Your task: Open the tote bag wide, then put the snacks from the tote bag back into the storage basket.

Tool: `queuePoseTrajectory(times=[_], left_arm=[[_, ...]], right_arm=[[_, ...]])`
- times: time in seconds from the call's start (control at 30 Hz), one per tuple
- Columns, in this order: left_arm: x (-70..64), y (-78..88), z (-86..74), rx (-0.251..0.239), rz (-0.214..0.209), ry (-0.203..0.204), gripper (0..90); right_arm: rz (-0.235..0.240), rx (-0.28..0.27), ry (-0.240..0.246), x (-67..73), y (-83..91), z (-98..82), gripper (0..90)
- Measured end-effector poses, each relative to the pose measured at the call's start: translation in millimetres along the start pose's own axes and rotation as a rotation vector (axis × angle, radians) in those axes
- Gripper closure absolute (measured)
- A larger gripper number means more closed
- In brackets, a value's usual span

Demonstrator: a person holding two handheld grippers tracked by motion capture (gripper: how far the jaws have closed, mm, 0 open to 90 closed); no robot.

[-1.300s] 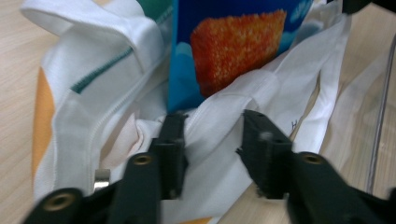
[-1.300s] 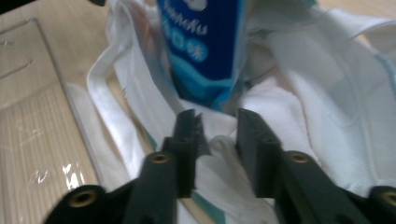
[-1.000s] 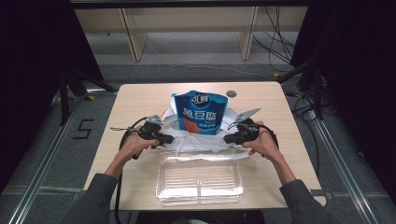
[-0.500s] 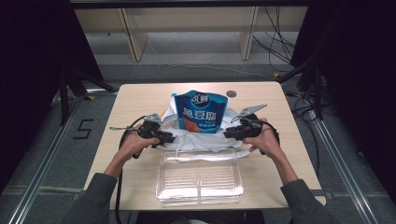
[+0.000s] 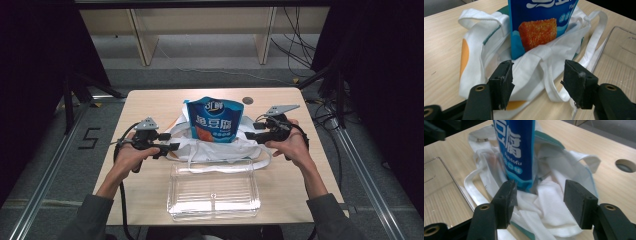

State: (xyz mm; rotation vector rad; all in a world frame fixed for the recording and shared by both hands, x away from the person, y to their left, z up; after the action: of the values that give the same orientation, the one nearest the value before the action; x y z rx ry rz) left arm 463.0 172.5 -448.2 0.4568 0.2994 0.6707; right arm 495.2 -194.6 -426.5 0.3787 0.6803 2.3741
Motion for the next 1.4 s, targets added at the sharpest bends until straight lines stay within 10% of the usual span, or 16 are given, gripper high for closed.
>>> queuePoseTrajectory(times=[0.7,1.4], left_arm=[[-35.5,36.5,-86.4,0.056,0.149,0.029,25.4],[-31.1,48.1,-114.8,0.081,0.230,0.044,24.6]], right_arm=[[-0.059,-0.007,0.083,5.7,12.5,15.3,30.4],[-0.094,0.051,0.132,16.4,15.6,52.2,26.0]])
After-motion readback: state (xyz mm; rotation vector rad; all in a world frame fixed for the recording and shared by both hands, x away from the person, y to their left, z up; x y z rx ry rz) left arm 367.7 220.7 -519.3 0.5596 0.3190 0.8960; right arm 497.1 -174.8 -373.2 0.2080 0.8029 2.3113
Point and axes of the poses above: each handheld gripper's, and its own axes: y roughly backward along the jaws, z roughly out of its top, x roughly to its left, the point moved 4 cm from there along -y, roughly forward along the jaws, and after that the axes turned 3 degrees about -x, right-handed, at the moved point
